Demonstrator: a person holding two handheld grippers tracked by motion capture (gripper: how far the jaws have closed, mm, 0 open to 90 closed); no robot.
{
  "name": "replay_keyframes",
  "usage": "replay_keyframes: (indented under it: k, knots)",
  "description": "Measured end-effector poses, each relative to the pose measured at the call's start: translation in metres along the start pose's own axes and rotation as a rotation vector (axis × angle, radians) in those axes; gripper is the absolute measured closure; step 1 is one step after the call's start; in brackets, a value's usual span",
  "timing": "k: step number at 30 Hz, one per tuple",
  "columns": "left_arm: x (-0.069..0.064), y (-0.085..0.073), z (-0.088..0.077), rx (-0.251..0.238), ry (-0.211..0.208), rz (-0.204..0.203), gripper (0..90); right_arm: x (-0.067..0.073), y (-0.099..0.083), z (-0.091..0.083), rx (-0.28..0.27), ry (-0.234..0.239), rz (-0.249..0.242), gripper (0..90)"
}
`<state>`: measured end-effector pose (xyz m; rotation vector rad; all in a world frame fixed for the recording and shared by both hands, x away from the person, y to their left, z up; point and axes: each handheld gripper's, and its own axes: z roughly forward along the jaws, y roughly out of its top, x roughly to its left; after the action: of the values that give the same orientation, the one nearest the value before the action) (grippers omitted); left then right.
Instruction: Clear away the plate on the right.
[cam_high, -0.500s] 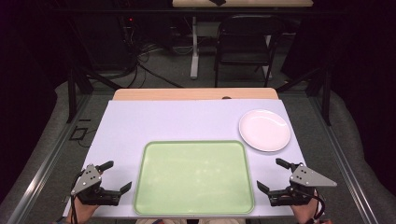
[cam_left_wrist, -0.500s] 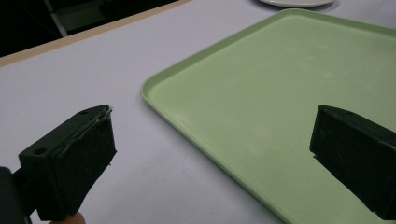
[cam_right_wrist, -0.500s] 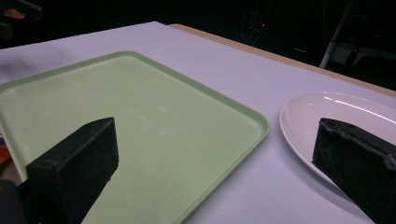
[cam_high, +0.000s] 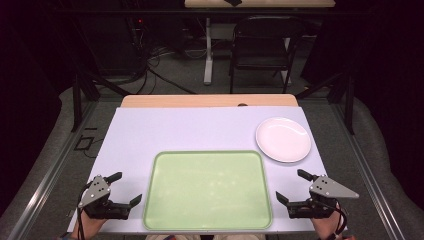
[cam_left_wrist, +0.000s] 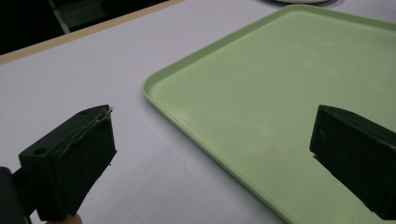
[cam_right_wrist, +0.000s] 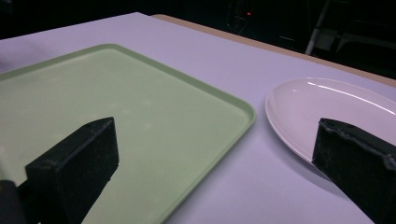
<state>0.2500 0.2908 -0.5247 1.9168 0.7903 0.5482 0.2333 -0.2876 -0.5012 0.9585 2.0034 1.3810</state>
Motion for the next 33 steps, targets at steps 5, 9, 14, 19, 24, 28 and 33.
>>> replay_keyframes:
  k: [5,9,14,19,24,28,33]
  knots:
    - [0.002,0.000,-0.001,-0.007,0.004,-0.015,0.1,-0.008,0.001,0.006,0.056,-0.036,0.062,0.0]
    - [0.002,0.000,0.000,-0.002,0.014,-0.010,0.1,-0.013,0.002,0.010,0.077,-0.054,0.088,0.0]
    - [0.002,0.000,0.002,0.016,0.017,-0.005,0.1,-0.020,0.001,0.015,0.111,-0.075,0.125,0.0]
    - [0.003,-0.001,0.002,0.013,0.025,-0.009,0.1,-0.028,0.002,0.018,0.118,-0.091,0.162,0.0]
    - [0.003,-0.001,0.000,0.008,0.031,-0.012,0.1,-0.037,0.000,0.025,0.140,-0.107,0.208,0.0]
    - [0.003,-0.002,0.000,0.007,0.032,-0.009,0.1,-0.044,0.000,0.030,0.161,-0.121,0.242,0.0]
    - [0.004,-0.002,0.000,0.012,0.029,-0.012,0.1,-0.055,-0.003,0.044,0.209,-0.138,0.267,0.0]
